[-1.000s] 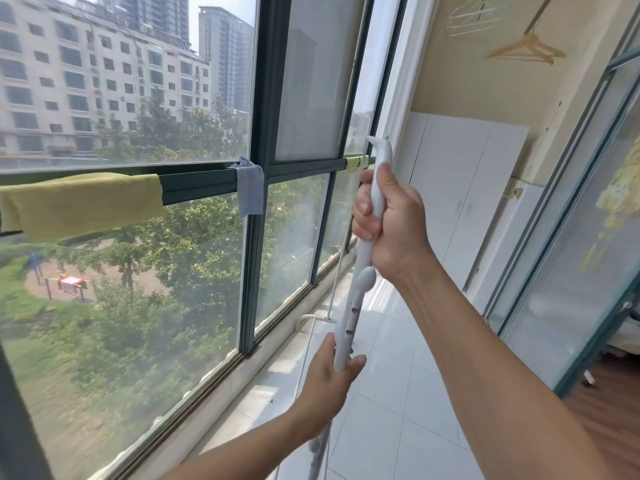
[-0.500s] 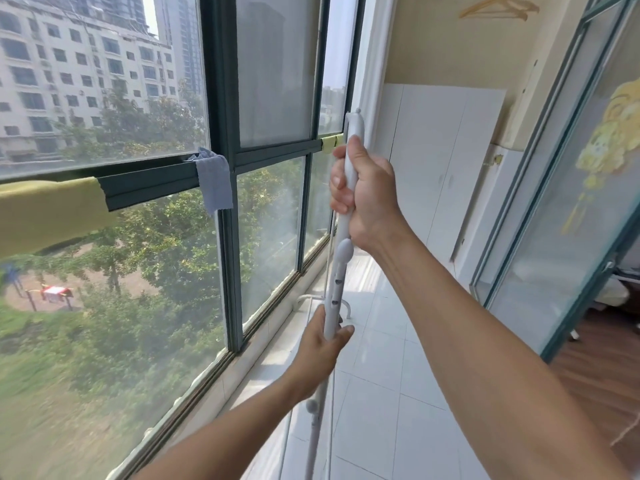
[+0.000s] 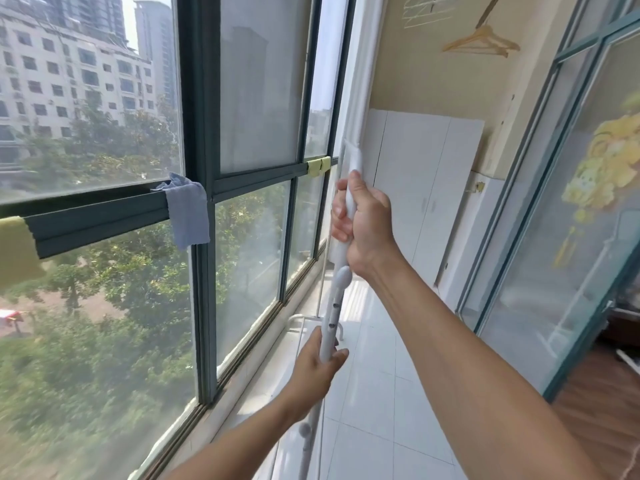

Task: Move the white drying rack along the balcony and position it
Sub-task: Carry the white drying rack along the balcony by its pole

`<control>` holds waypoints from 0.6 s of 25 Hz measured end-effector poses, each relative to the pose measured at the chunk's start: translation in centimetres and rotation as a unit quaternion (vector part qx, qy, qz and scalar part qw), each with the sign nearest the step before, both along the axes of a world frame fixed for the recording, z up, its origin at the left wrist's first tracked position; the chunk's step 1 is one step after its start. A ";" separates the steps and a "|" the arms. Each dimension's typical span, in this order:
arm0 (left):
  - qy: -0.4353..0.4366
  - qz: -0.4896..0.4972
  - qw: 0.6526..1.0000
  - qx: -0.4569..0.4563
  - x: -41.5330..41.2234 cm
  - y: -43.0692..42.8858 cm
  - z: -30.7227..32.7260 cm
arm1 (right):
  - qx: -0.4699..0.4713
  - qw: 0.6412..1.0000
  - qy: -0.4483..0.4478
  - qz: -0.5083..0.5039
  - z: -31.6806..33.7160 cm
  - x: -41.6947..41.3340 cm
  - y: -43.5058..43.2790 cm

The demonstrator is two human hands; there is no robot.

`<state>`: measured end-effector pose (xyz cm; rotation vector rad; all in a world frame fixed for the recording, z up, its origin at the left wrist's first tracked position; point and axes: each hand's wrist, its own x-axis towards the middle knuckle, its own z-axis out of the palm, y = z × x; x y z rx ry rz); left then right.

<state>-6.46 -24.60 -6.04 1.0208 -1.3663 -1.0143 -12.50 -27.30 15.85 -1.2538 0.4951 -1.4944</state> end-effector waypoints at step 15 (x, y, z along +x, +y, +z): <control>-0.007 -0.020 1.000 0.005 -5.3 -19.0 -0.1 | 0.000 0.999 0.011 -0.047 0.1 -5.5 -18.4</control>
